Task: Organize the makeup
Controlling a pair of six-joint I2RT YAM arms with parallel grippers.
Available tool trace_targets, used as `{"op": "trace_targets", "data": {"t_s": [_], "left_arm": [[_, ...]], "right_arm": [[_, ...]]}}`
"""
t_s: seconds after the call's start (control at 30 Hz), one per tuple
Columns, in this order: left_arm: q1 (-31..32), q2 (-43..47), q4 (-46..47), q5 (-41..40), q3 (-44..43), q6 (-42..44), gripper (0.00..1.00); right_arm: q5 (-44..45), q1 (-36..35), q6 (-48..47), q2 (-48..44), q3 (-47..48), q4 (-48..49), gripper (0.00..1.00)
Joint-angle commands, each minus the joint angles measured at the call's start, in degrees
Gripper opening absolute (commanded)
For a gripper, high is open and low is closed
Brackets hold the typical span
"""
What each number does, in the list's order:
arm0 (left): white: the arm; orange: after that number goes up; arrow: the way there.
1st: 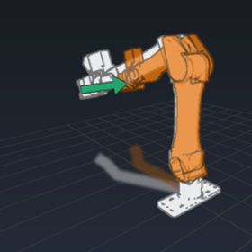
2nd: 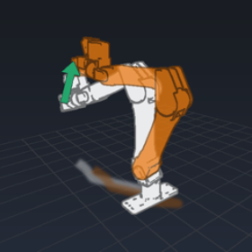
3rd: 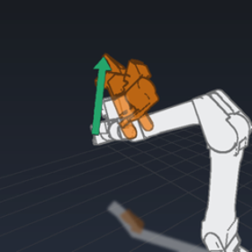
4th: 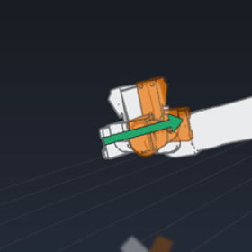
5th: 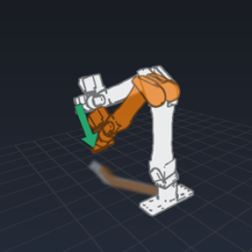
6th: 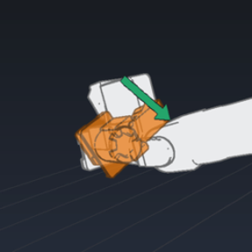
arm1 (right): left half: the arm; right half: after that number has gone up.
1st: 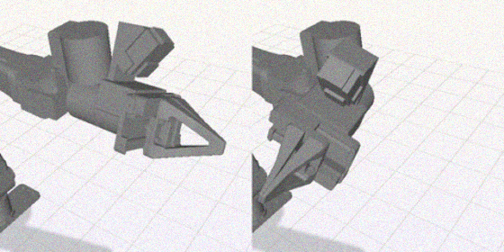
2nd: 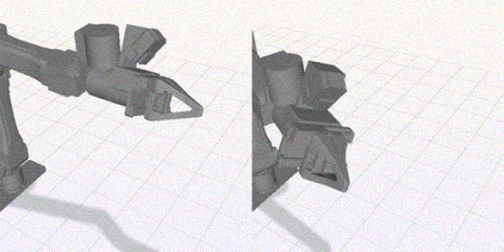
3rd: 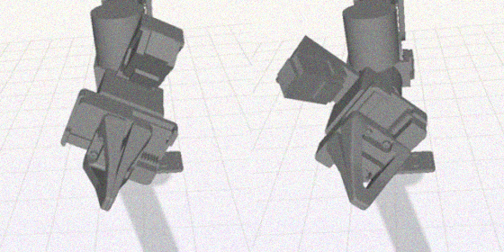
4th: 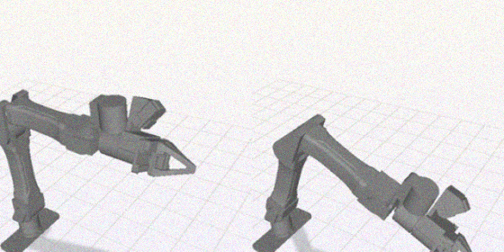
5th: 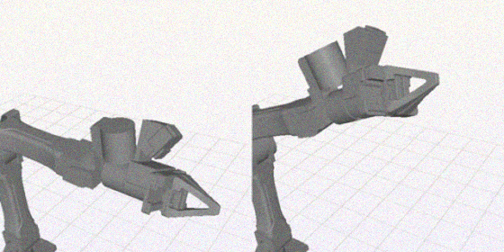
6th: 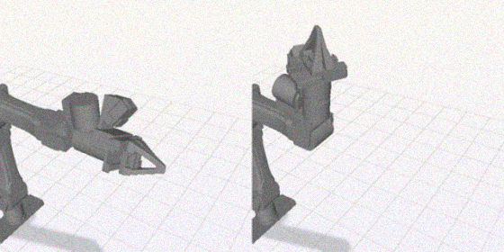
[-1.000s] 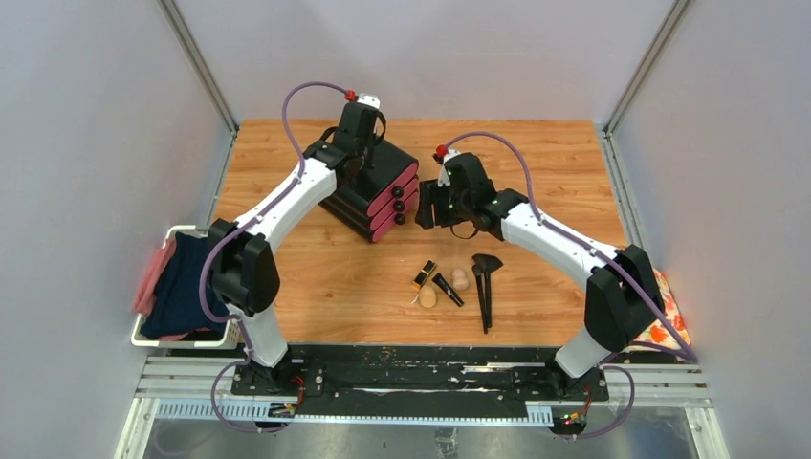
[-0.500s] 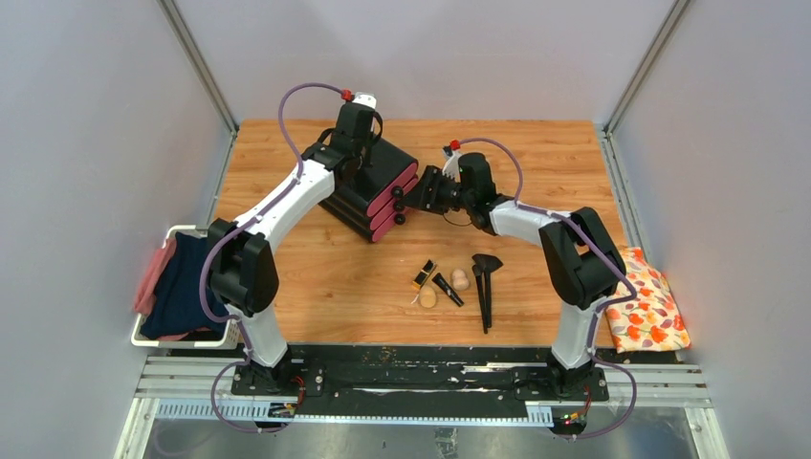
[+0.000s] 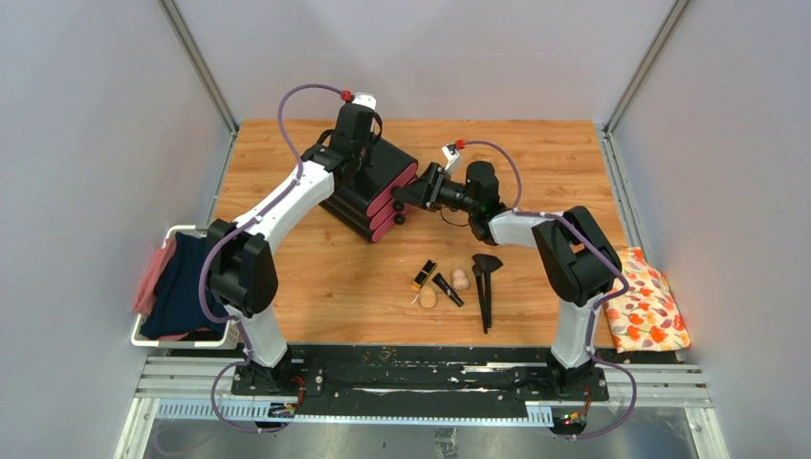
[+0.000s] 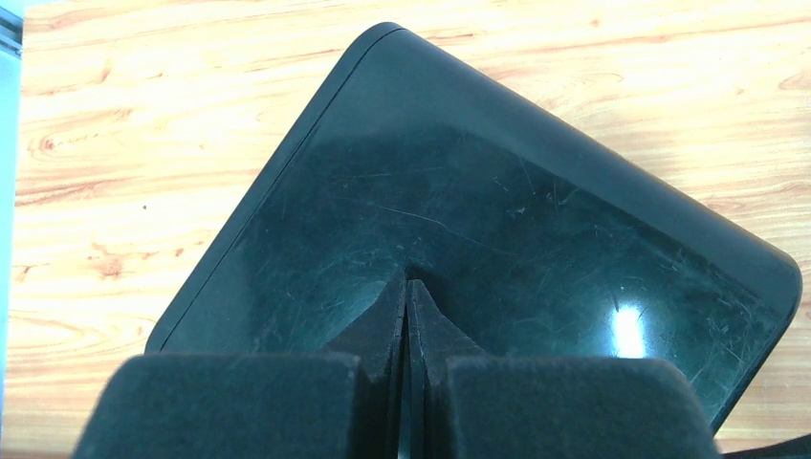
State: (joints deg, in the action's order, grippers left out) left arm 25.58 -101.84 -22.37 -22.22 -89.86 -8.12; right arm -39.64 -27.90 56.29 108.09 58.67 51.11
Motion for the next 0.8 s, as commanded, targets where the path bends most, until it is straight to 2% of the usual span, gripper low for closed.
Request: {"op": "trace_targets", "data": {"t_s": [0.0, 0.27, 0.33, 0.6, 0.77], "left_arm": [[-0.27, -0.99, -4.7, 2.0, 2.58, -0.93, 0.0], [-0.27, -0.82, -4.79, 1.82, 2.61, -0.84, 0.0], [-0.27, -0.9, -4.8, 2.08, 2.59, -0.84, 0.0], [-0.27, -0.74, -4.94, 1.74, 2.55, -0.71, 0.0], [-0.27, -0.73, -5.13, 1.91, 2.28, -0.83, 0.0]], "right_arm": [[-2.61, 0.83, 2.09, 3.41, 3.52, 2.26, 0.57], [-2.28, 0.83, 2.77, 6.08, 7.6, 0.28, 0.48], [-1.97, 0.76, 2.61, 6.08, 7.83, 0.08, 0.43], [-1.7, 0.92, 0.76, 3.01, 4.85, -2.82, 0.01], [-0.49, 0.98, -0.55, -2.74, -0.82, -3.2, 0.0]]}}
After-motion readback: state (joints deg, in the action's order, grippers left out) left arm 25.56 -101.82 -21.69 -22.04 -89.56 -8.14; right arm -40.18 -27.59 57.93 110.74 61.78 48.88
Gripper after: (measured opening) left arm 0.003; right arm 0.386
